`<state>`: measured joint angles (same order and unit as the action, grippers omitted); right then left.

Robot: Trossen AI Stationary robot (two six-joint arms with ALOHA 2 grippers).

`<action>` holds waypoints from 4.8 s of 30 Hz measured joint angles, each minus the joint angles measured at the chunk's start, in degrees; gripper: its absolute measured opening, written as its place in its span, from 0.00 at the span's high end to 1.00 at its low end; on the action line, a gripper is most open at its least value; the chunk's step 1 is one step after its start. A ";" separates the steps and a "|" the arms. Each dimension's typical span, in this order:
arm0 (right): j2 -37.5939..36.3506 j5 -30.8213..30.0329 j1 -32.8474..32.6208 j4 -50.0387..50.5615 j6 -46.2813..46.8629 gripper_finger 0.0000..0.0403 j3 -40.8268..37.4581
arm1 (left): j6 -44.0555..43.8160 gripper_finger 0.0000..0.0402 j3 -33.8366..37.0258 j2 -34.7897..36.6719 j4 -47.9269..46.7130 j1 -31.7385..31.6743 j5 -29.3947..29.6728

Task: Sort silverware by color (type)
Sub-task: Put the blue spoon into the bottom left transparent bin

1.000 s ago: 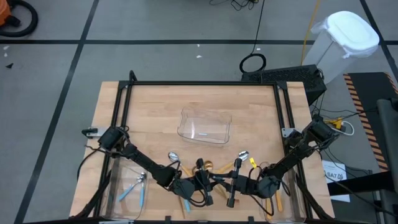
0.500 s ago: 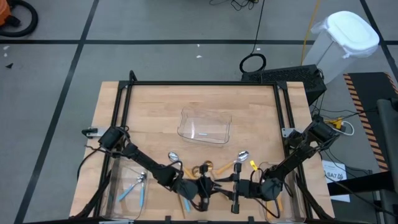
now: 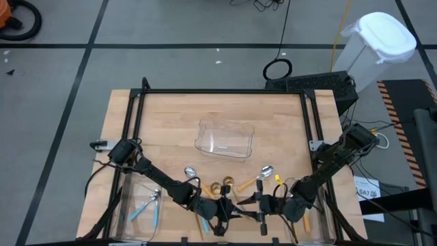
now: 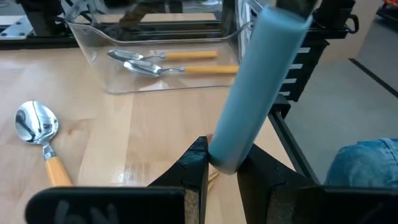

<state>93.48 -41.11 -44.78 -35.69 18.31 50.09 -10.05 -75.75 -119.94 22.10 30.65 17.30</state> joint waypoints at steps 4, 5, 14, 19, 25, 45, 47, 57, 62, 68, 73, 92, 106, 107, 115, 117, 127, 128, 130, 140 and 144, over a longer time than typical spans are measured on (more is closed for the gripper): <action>0.09 1.15 0.20 3.43 2.03 0.67 -0.05 | 0.16 0.86 -0.69 0.00 -1.05 -0.04 -0.01; 0.22 1.99 0.50 3.61 2.26 0.66 -0.07 | 0.21 0.86 -1.27 0.00 -1.83 -0.04 -0.18; 1.04 10.26 3.42 3.08 3.01 0.63 -0.04 | 1.08 0.86 -5.24 0.00 -8.57 -0.14 -0.81; 1.08 12.67 3.50 1.59 0.94 0.71 -0.11 | 0.95 0.86 -5.38 0.00 -10.00 -0.11 -1.06; 1.01 14.22 3.48 -0.95 -2.10 0.89 -0.09 | 0.39 0.86 -5.38 0.00 -10.31 -0.09 -1.21; -3.39 -5.54 -2.66 -4.49 -9.97 0.95 -0.11 | 2.48 0.40 -11.67 0.07 -11.33 4.34 19.94; -3.42 -9.10 -3.98 -7.34 -12.76 0.95 -0.09 | 2.46 0.40 -12.80 0.08 -11.06 4.71 22.05; -3.40 -17.44 -6.50 -13.15 -19.02 0.95 -0.09 | 1.04 0.40 -15.65 0.09 -8.07 4.14 26.75; -3.38 -17.41 -6.51 -14.40 -19.31 0.95 -0.09 | 0.73 0.42 -15.65 0.09 -5.88 3.53 26.75; -3.38 -17.39 -6.62 -16.45 -21.91 0.95 -0.09 | 0.51 0.57 -15.65 0.09 -5.94 3.23 26.40; -3.38 -17.39 -6.73 -16.83 -22.48 0.95 -0.09 | 0.38 0.68 -15.65 0.09 -7.24 3.23 26.26; -3.33 -17.18 -6.99 -17.63 -24.78 0.84 -0.09 | -0.51 0.91 -15.65 0.09 -12.52 3.47 25.74; -3.33 -17.49 -9.82 -13.16 -20.75 0.66 -0.05 | -20.47 0.91 -15.67 11.22 -49.50 9.50 28.11; -3.33 -17.52 -9.83 -12.46 -20.13 0.66 -0.04 | -22.72 0.91 -15.65 12.14 -52.84 10.36 28.40; -3.33 -17.56 -9.83 -9.36 -17.46 0.66 -0.06 | -47.57 0.91 -15.63 14.05 -75.65 16.87 25.90; -3.33 -17.57 -9.83 -9.01 -16.70 0.66 -0.07 | -53.15 0.91 -15.63 14.00 -80.12 18.46 23.10; -3.33 -17.17 -9.83 -8.09 -12.55 0.66 -0.07 | -72.14 0.89 -15.63 13.99 -93.13 24.23 10.67; -3.33 -17.17 -9.88 -7.98 -12.21 0.66 -0.07 | -73.89 0.89 -15.63 13.99 -94.02 24.67 10.23; -3.33 -17.15 -10.07 -7.42 -11.85 0.65 -0.07 | -77.22 0.89 -15.63 13.99 -95.14 25.68 9.58; -3.33 -16.87 -10.95 -5.95 -11.87 0.65 -0.07 | -92.06 0.88 -15.63 13.99 -98.33 30.61 3.30; -3.33 -16.87 -10.95 -5.76 -11.87 0.65 -0.07 | -97.01 0.88 -15.63 13.97 -98.92 32.45 1.04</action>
<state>90.15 -57.98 -55.72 -41.45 6.44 50.02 -107.06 -91.37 -105.97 -76.82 63.10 18.35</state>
